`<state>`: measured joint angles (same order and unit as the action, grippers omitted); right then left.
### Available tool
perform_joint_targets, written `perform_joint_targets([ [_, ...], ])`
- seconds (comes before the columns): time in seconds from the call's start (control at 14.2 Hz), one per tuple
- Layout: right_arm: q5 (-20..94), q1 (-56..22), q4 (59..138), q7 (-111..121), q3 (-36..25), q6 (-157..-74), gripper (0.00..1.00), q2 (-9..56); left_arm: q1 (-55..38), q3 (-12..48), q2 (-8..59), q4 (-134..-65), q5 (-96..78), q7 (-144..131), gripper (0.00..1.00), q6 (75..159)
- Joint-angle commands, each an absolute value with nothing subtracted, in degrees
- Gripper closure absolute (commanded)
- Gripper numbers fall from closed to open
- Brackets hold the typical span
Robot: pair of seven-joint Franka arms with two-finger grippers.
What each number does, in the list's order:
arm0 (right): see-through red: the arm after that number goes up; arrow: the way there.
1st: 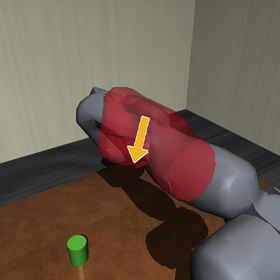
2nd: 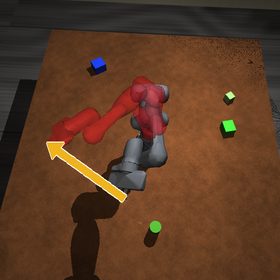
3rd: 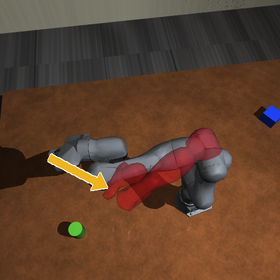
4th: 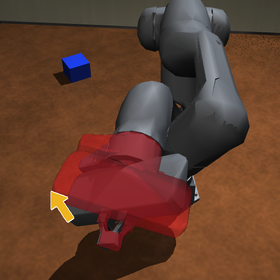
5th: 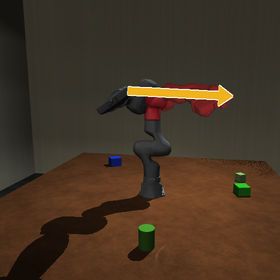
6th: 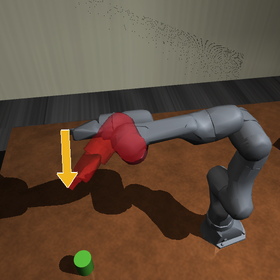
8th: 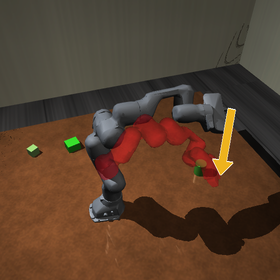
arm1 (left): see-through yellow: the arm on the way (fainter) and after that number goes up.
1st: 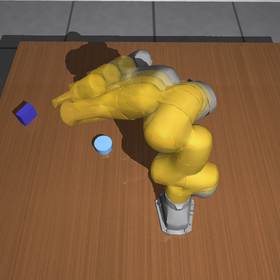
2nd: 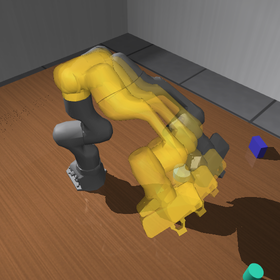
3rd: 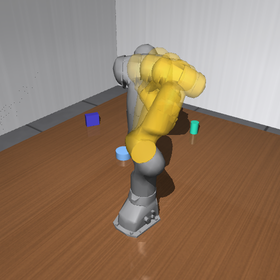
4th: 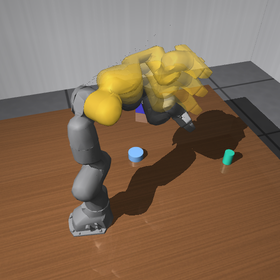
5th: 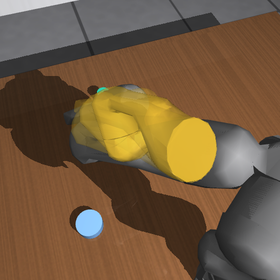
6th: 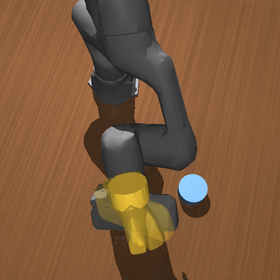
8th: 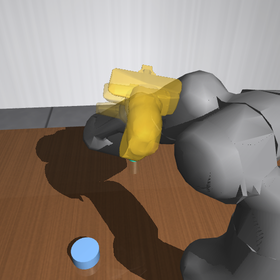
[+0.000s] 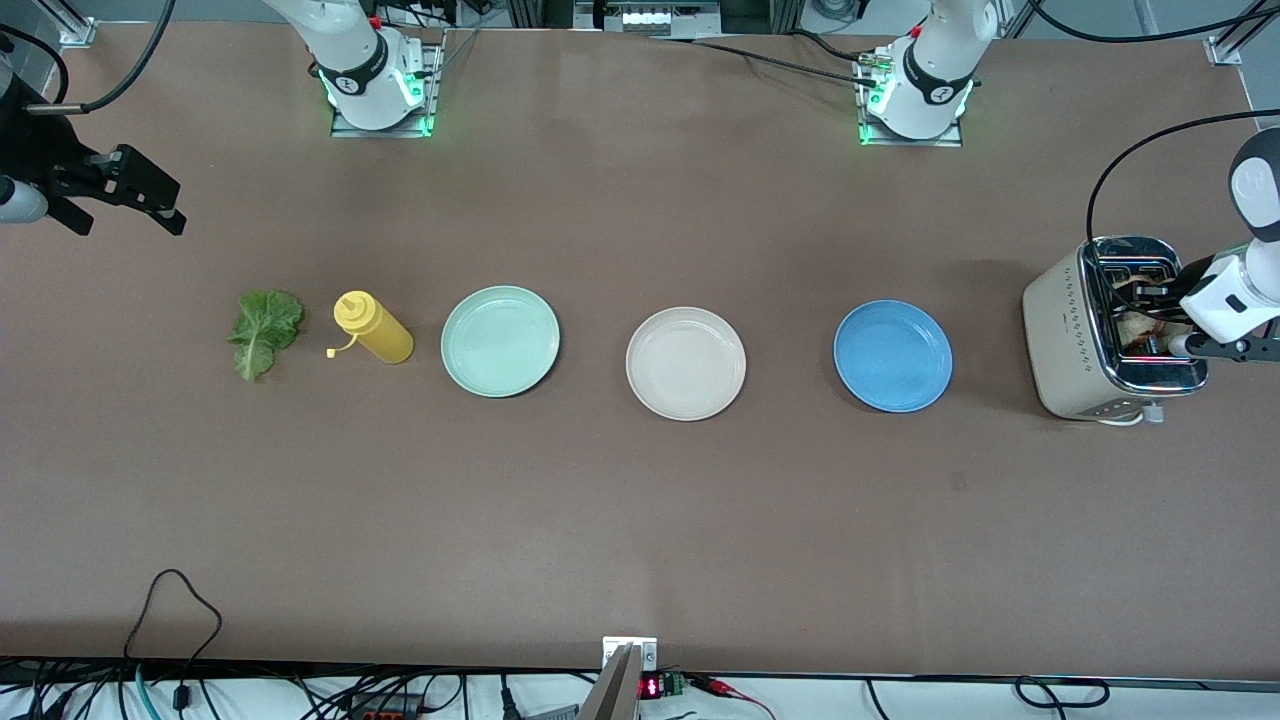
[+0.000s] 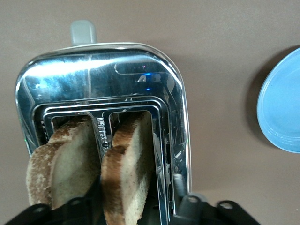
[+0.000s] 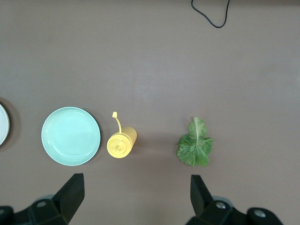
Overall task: Make sandwich in beige plate with both arms
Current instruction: 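Grasp a toast slice with the left gripper and lift it out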
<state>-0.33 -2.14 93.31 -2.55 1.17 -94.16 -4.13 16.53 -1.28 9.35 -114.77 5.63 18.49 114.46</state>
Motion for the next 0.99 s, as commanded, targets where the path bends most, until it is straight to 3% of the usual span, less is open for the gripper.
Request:
perform_joint_targets([
  [0.0, -0.35, -1.58, 94.13, -1.76, 1.49, -94.92, 0.00, -4.75, 18.28, -0.70, 7.91, -116.54, 6.50, 19.86, 0.49, 115.58],
  [0.14, -0.35, -1.67, 94.22, -1.76, 1.49, -94.92, 0.00, -4.75, 18.54, -0.79, 7.91, -116.54, 6.50, 21.35, 0.58, 115.49],
  [0.35, -0.35, -1.58, 94.22, -1.76, 1.41, -94.92, 0.00, -4.75, 19.34, -0.70, 7.91, -116.19, 6.59, 21.45, 0.84, 115.31],
  [0.49, -0.35, -1.58, 94.13, -1.76, 1.41, -94.92, 0.00, -4.75, 19.34, -0.70, 7.82, -115.93, 6.59, 21.45, 0.95, 114.96],
  [0.7, -0.35, -1.58, 94.13, -1.76, 1.41, -94.92, 0.00, -4.75, 19.34, -0.44, 7.56, -115.23, 6.59, 21.53, 0.99, 114.00],
  [0.92, -0.35, -1.58, 94.13, -1.76, 1.41, -94.92, 0.00, -4.75, 19.25, -0.18, 7.56, -110.06, 6.59, 21.53, 0.99, 107.25],
])
